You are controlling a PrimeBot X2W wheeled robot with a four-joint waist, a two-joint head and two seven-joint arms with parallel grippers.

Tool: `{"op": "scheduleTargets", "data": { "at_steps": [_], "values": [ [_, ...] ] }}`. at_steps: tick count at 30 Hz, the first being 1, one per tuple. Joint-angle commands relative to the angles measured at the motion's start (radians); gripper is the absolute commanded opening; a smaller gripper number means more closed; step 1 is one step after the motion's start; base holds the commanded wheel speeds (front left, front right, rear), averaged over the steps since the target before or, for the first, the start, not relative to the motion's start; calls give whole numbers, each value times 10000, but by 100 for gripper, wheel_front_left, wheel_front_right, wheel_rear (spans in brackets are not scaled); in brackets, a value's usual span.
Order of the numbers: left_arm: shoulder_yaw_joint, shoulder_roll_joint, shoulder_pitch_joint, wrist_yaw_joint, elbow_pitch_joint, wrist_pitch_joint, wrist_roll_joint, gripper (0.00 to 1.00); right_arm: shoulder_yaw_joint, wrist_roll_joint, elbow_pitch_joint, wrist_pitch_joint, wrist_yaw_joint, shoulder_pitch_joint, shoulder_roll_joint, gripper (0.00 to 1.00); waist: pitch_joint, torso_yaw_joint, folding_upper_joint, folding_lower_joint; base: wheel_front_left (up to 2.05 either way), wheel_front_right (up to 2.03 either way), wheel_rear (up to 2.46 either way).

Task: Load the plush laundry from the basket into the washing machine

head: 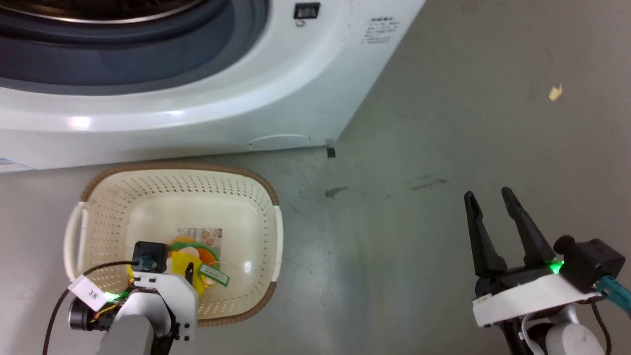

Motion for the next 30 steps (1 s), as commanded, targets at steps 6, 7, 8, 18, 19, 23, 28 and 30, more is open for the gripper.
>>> {"op": "scheduleTargets", "data": {
  "at_steps": [6, 7, 8, 18, 19, 23, 28, 30],
  "values": [
    [-474, 479, -704, 88, 899, 574, 40, 100, 182, 477, -74, -235, -6, -406, -2, 100, 815, -493, -1, -1, 0, 0, 0],
    [-688, 624, -931, 53, 1229, 912, 88, 100, 211, 651, -73, -297, -6, -452, -2, 100, 1057, -610, -1, -1, 0, 0, 0],
    [-760, 677, -1011, 52, 1336, 1017, 107, 100, 222, 706, -74, -318, -6, -462, -2, 100, 1138, -649, -1, -1, 0, 0, 0],
    [-1594, 1163, -1878, 2, 2339, 1916, 385, 100, 272, 1272, -114, -527, -7, -587, -2, 100, 1995, -1014, -1, -1, 0, 0, 0],
    [-1670, 1207, -1973, -13, 2426, 1989, 401, 100, 277, 1328, -116, -548, -7, -605, -2, 100, 2083, -1050, -1, -1, 0, 0, 0],
    [-1915, 1366, -2302, -12, 2790, 2245, 411, 100, 308, 1559, -126, -631, -7, -681, -2, 100, 2421, -1199, -1, -1, 0, 0, 0],
    [-2130, 1528, -2630, 47, 3283, 2524, 318, 0, 395, 1837, -94, -736, -8, -786, -2, 100, 2788, -1409, -1, -1, 0, 0, 0],
    [-2172, 1592, -2725, 95, 3457, 2519, 237, 0, 469, 1940, -58, -778, -8, -857, -2, 100, 2893, -1511, -1, -1, 0, 0, 0]
  ]
}}
